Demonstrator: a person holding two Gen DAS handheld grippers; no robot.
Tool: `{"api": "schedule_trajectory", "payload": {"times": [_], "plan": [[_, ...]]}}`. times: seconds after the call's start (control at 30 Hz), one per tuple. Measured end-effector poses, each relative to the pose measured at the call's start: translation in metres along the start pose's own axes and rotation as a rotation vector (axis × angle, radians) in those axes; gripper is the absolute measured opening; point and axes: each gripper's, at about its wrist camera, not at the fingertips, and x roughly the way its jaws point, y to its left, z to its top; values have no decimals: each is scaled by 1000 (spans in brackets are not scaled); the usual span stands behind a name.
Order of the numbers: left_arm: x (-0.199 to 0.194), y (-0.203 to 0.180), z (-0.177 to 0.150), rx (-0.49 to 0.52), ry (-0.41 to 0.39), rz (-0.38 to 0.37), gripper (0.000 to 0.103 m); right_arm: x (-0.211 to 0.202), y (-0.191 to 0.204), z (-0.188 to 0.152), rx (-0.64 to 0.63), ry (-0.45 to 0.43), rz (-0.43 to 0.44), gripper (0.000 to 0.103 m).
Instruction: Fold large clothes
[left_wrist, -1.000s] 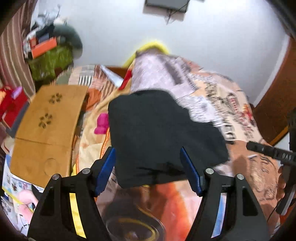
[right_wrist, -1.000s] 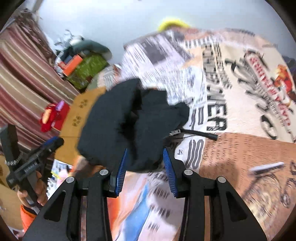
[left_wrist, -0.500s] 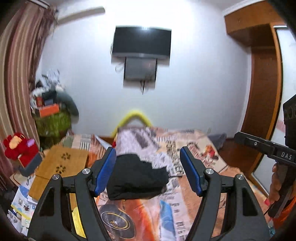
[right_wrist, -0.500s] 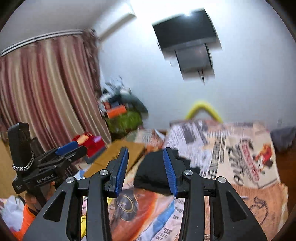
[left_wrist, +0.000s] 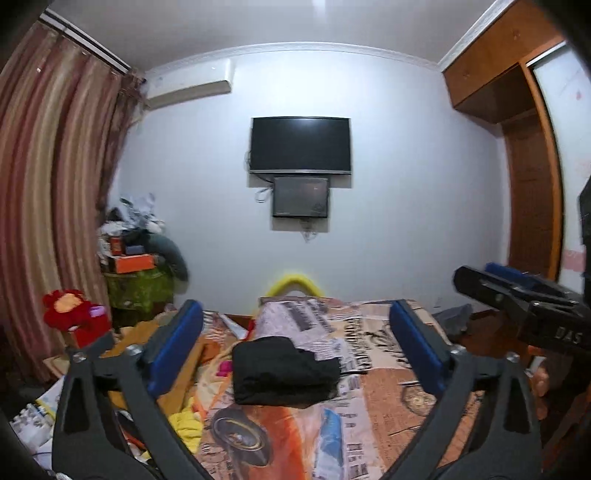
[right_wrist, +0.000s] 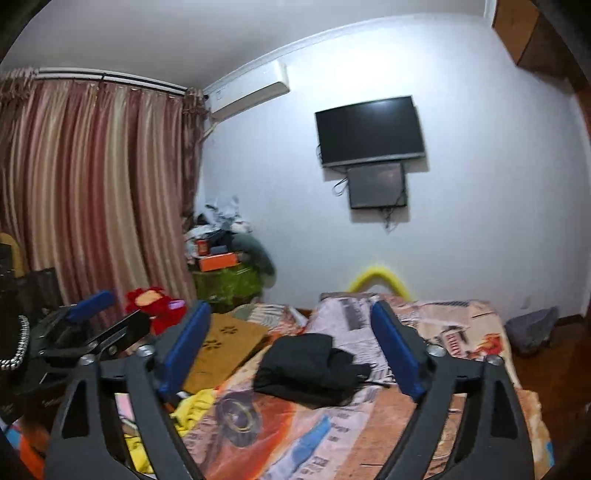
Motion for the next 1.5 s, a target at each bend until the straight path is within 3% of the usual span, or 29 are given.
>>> {"api": "schedule_trajectory", "payload": {"times": [0.13, 1.5], "plan": [[4, -5, -9, 17, 15, 21, 103, 0, 4, 1, -10, -2, -52, 95], [13, -5, -28, -17, 70, 53, 103, -16, 2, -14, -10, 76, -77, 95]]}}
